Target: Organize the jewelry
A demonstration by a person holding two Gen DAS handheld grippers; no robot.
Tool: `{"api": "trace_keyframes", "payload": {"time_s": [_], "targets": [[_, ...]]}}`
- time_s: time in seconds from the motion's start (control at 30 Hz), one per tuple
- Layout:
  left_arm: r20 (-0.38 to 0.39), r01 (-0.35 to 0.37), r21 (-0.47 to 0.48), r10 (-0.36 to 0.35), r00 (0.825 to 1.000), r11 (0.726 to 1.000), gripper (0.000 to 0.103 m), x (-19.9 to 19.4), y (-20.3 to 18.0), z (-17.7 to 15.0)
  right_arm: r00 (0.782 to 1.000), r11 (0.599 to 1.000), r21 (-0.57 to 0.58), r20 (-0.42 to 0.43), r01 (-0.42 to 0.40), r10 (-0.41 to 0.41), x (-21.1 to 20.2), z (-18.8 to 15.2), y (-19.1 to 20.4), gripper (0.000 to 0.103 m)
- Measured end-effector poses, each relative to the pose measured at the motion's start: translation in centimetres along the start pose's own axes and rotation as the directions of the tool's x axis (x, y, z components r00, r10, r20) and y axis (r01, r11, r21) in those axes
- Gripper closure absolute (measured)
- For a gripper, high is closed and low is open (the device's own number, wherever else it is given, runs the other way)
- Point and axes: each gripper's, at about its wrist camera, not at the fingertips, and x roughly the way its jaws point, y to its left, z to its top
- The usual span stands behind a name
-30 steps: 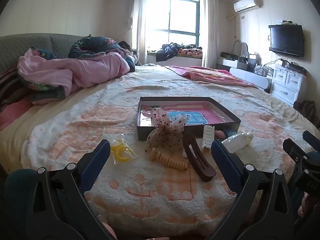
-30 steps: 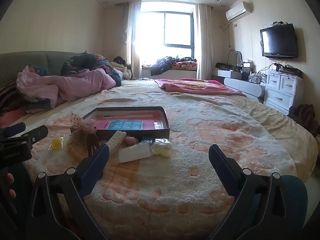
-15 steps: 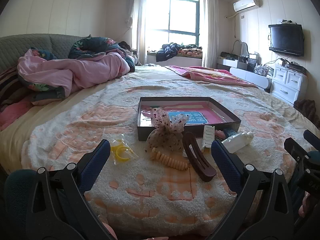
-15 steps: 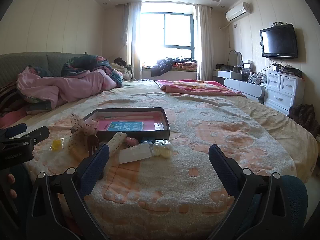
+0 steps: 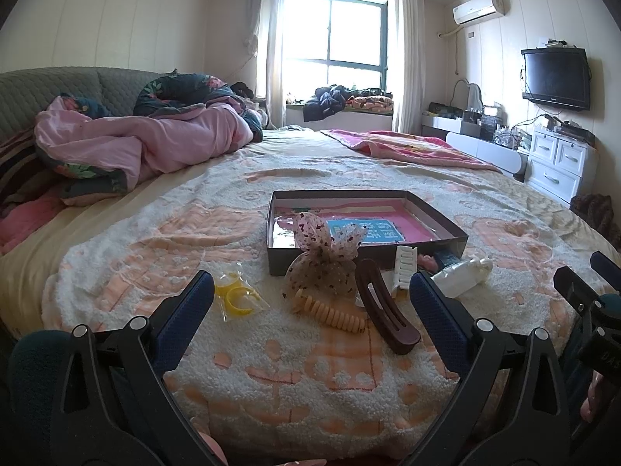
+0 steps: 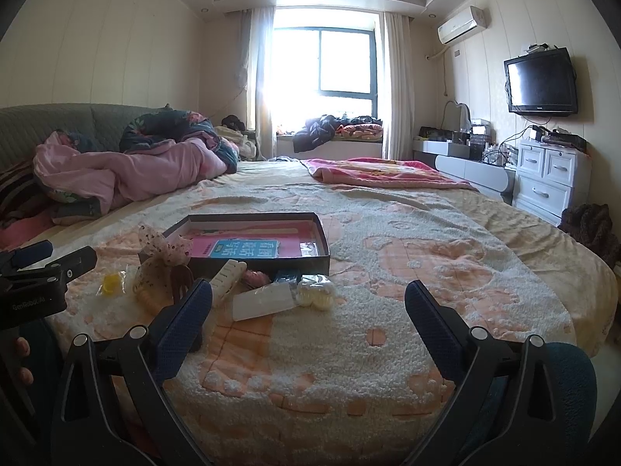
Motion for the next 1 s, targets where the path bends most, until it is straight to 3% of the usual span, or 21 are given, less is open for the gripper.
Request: {"api": "trace_keyframes", "payload": {"time_s": [1.0], "targets": [[0.013, -0.004, 0.003, 0.004, 1.0, 1.0, 0.01, -0.3, -0.1, 0.4, 1.0, 1.0, -0.001, 0.015, -0.001, 0.001, -0.7, 1.0, -0.1, 0.006]]}}
